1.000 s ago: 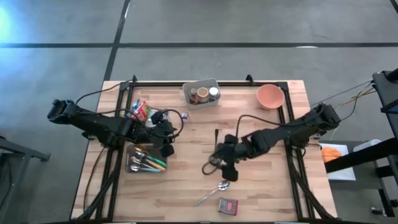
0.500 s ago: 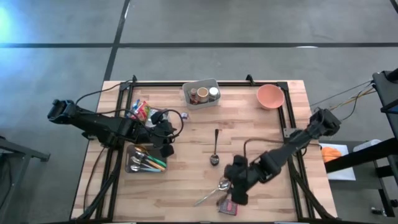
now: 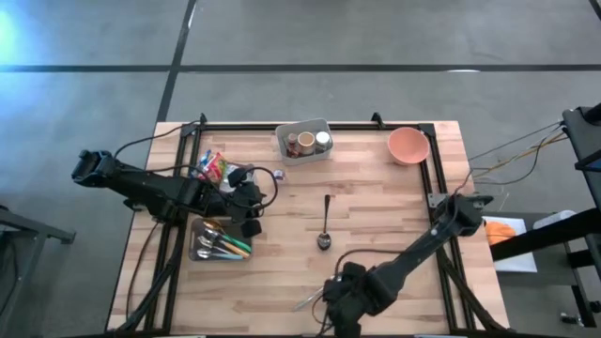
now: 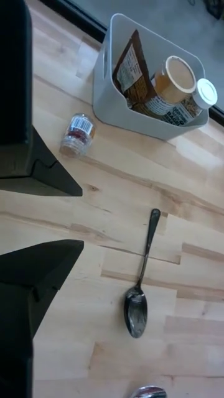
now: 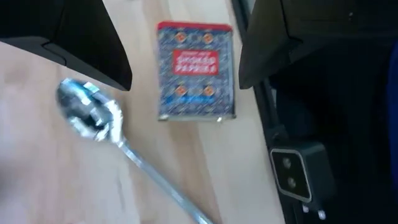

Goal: Pick & Place Food Item
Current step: Put the red spice can into the top gray bin

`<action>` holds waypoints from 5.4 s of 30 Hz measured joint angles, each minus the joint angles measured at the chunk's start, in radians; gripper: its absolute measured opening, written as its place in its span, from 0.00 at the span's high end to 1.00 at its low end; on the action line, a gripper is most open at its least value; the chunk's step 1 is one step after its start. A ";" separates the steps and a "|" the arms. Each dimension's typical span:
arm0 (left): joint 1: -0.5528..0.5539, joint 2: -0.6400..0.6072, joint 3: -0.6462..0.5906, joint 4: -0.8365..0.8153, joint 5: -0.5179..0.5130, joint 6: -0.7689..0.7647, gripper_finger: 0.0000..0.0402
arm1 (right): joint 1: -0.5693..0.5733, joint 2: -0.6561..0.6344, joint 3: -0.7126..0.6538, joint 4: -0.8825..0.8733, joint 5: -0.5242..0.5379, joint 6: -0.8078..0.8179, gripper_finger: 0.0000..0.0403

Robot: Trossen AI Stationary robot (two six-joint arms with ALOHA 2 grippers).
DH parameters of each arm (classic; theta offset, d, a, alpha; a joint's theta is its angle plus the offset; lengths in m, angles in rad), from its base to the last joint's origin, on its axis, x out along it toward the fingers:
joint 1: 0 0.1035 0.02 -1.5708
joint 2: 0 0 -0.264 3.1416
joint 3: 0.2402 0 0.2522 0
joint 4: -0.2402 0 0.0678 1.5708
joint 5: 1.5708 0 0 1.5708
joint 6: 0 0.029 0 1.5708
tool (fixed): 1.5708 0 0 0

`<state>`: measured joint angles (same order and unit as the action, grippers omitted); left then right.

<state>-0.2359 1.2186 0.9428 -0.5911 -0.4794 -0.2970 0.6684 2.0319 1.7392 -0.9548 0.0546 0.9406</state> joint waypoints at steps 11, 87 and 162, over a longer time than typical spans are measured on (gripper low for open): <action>0.000 0.000 0.000 -0.014 0.000 0.036 0.69 | 0.022 0.204 0.301 -0.211 0.000 0.047 0.27; 0.000 0.000 0.000 0.024 -0.008 0.054 0.69 | 0.060 0.197 0.144 -0.123 0.050 0.129 0.14; 0.008 0.002 0.000 0.092 0.359 -0.127 0.69 | 0.078 0.196 0.266 -0.235 0.087 -0.030 0.30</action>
<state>-0.2279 1.2209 0.9432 -0.4993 -0.1202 -0.4238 0.7464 2.2276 2.0056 -1.1902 0.1419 0.9109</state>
